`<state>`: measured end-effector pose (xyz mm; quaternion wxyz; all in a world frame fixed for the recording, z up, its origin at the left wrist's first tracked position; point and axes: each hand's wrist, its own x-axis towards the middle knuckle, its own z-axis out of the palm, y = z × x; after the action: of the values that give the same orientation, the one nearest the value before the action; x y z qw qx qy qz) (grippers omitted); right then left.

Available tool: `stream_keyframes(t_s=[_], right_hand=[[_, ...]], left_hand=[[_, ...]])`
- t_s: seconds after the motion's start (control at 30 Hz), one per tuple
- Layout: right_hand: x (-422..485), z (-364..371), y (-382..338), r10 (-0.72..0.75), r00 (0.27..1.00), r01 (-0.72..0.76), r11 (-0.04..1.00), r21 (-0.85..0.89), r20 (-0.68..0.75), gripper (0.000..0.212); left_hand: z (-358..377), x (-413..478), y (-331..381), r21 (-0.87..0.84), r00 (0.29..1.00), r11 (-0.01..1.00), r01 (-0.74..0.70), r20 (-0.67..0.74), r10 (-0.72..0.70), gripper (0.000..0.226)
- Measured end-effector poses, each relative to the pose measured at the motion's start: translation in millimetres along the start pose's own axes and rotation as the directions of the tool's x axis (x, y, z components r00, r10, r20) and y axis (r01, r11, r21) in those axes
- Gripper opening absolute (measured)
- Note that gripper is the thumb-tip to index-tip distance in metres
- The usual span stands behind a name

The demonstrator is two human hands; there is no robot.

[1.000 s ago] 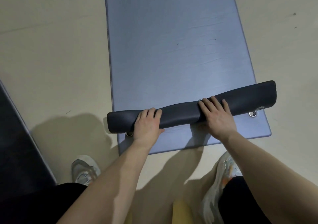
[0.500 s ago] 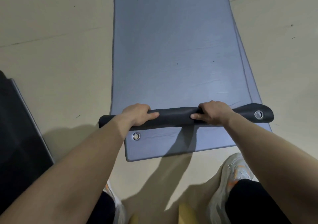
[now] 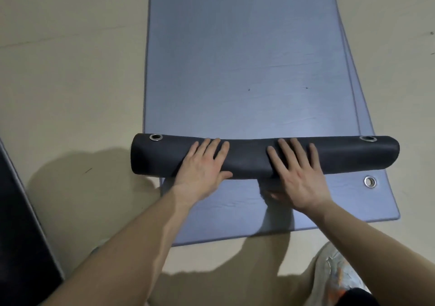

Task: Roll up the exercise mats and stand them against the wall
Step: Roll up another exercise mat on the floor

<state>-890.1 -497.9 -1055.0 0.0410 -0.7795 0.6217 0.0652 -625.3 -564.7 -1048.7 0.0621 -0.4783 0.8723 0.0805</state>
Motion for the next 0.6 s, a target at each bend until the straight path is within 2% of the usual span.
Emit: stream_keyframes(t_s=[0.1,0.17,0.23,0.3,0.37,0.43,0.53,0.57,0.6], right_hand=[[29.6,-0.6,17.4,-0.04,0.999,0.04,0.999,-0.018,-0.018,0.085],[53.8,-16.0,29.7,-0.101,0.991,0.101,0.995,0.003,0.087,0.085],[71.9,-36.7,37.2,-0.121,0.956,0.102,0.991,0.084,0.269,0.09],[84.6,-56.1,37.8,-0.112,0.915,0.069,0.99,0.123,0.388,0.089],[92.8,-73.5,33.9,-0.116,0.891,0.043,0.984,0.172,0.439,0.081],[93.7,-87.4,25.5,-0.129,0.855,0.007,0.972,0.236,0.503,0.076],[74.1,-90.5,8.6,-0.114,0.787,-0.067,0.961,0.268,0.607,0.081],[60.6,-85.4,0.5,-0.08,0.815,-0.068,0.97,0.232,0.573,0.087],[43.9,-77.2,-9.3,-0.028,0.877,-0.06,0.984,0.169,0.479,0.095]], left_hand=[[-10.3,9.1,-10.9,-0.074,1.0,0.997,0.024,-0.011,-0.025,0.082],[-18.2,11.2,-17.3,-0.039,0.999,0.998,0.038,-0.009,-0.039,0.094],[-24.2,12.1,-20.9,0.04,0.997,0.999,0.034,0.065,-0.036,0.103],[-34.3,17.8,-23.8,-0.008,0.988,0.996,0.091,0.126,-0.089,0.093],[-48.6,25.6,-28.8,-0.103,0.977,0.985,0.137,0.179,-0.117,0.084],[-60.9,27.4,-33.5,-0.136,0.951,0.98,0.148,0.293,-0.103,0.083],[-63.9,13.7,-38.9,-0.173,0.883,0.975,0.141,0.467,-0.044,0.085],[-64.1,9.8,-39.6,-0.2,0.854,0.967,0.157,0.52,-0.031,0.085],[-65.0,11.3,-42.2,-0.235,0.823,0.952,0.196,0.568,-0.029,0.083]])
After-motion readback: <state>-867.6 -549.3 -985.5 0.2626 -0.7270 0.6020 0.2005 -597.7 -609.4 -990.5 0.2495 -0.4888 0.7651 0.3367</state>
